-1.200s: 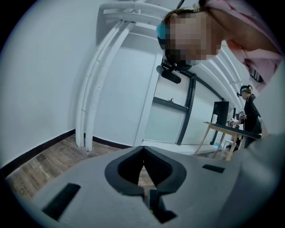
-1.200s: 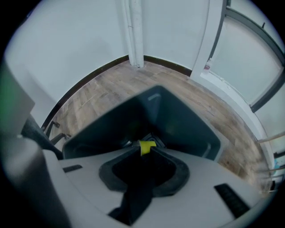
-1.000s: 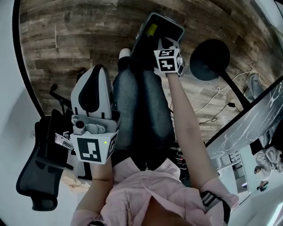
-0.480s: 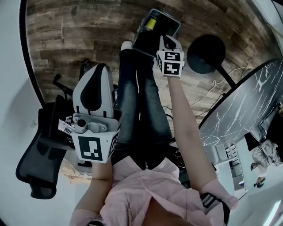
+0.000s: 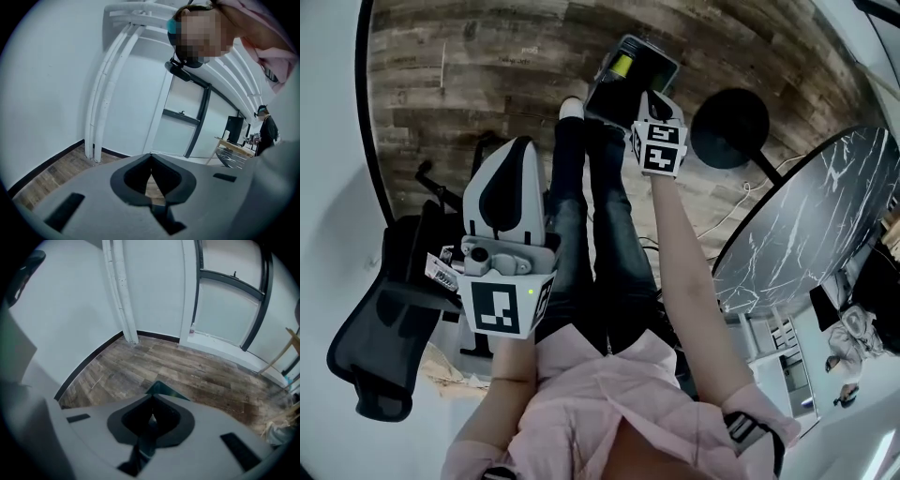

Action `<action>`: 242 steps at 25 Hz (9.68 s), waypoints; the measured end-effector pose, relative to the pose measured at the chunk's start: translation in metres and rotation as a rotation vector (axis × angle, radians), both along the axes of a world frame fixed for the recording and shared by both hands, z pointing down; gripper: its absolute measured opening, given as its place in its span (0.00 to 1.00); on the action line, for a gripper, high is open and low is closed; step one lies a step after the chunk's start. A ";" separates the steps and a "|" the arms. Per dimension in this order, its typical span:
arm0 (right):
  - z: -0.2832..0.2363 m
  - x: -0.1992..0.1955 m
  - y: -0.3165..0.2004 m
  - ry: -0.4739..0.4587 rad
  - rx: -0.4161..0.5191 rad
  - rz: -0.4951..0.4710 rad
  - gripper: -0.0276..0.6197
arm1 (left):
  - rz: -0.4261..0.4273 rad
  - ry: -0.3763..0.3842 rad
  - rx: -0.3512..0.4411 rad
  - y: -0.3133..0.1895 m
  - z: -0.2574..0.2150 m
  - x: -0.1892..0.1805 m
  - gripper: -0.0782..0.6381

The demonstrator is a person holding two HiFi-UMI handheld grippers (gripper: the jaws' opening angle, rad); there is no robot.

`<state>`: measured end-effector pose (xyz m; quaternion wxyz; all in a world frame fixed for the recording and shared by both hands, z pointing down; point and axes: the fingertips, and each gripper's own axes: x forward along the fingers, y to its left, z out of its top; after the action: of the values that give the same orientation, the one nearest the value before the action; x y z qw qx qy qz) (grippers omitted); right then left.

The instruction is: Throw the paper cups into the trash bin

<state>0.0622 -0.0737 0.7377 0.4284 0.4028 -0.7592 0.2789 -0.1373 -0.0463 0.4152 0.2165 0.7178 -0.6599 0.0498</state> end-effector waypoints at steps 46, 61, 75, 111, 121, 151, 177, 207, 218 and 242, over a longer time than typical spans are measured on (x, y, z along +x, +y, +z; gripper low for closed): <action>-0.007 0.027 0.018 0.036 -0.001 0.028 0.09 | 0.051 -0.020 0.048 0.012 -0.019 0.024 0.13; -0.066 0.017 -0.013 -0.016 0.104 0.052 0.09 | 0.069 -0.024 0.073 0.012 -0.048 0.020 0.13; -0.112 0.026 -0.033 -0.065 0.165 0.126 0.09 | 0.068 -0.038 0.127 -0.001 -0.080 0.022 0.13; -0.319 0.013 -0.047 -0.278 0.442 0.036 0.09 | 0.162 0.012 0.218 0.010 -0.186 0.061 0.13; -0.382 0.014 -0.039 -0.325 0.538 0.030 0.09 | 0.178 -0.010 0.251 0.015 -0.210 0.056 0.13; -0.518 0.030 0.004 -0.428 0.752 0.015 0.09 | 0.194 -0.051 0.327 0.025 -0.255 0.054 0.13; -0.547 0.039 0.054 -0.469 0.769 0.024 0.09 | 0.317 -0.036 0.352 0.039 -0.268 0.091 0.13; -0.546 -0.026 0.090 -0.548 0.749 -0.061 0.09 | 0.315 0.018 0.330 0.072 -0.258 0.065 0.13; -0.537 -0.041 0.093 -0.530 0.712 -0.099 0.09 | 0.330 0.006 0.322 0.074 -0.250 0.056 0.13; -0.528 -0.079 0.093 -0.479 0.630 -0.243 0.09 | 0.362 0.007 0.315 0.061 -0.248 0.056 0.13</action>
<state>-0.0165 0.0198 0.2097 0.1249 0.3455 -0.9277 0.0662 -0.0809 0.0147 0.1667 0.0916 0.8493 -0.5196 -0.0181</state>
